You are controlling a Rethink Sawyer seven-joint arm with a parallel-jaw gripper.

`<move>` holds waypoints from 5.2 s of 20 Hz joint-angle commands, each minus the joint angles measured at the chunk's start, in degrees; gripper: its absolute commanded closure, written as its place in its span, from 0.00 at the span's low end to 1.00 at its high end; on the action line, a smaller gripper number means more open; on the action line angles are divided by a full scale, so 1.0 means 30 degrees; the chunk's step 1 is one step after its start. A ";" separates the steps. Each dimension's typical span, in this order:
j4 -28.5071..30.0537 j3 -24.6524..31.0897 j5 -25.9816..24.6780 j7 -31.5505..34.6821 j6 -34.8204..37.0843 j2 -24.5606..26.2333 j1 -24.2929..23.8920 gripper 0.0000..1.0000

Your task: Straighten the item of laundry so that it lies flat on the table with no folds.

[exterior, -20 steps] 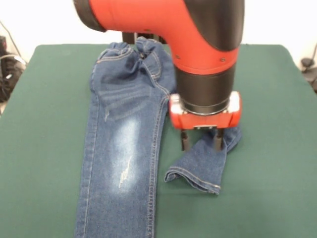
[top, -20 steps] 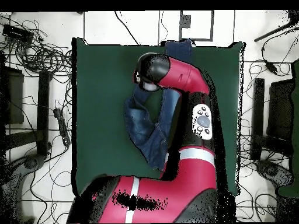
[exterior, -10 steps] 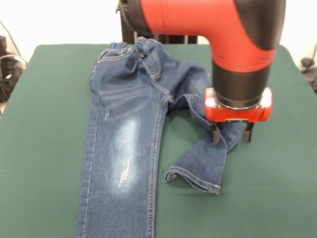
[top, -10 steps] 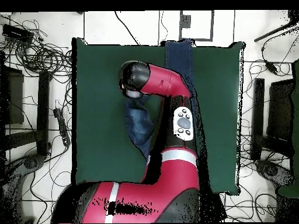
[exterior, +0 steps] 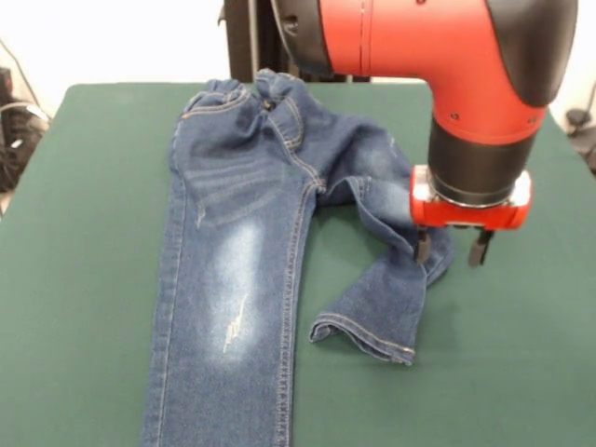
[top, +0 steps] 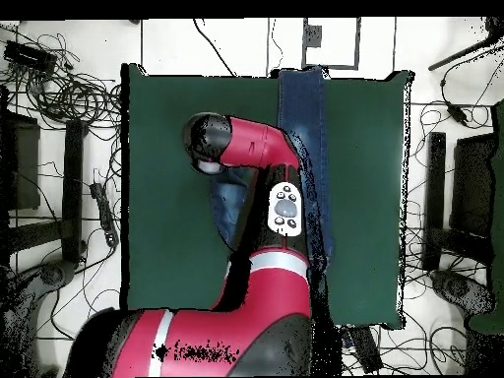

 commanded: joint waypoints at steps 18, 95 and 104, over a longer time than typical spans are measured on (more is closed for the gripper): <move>-0.0007 -0.1019 0.0384 0.5438 0.0057 0.3700 0.0275 0.00; 0.6952 1.5979 0.4768 -0.1141 -0.6258 0.1799 -0.9936 1.00; 0.6244 1.5565 0.2235 -0.1390 -0.6117 0.1623 -0.9690 0.00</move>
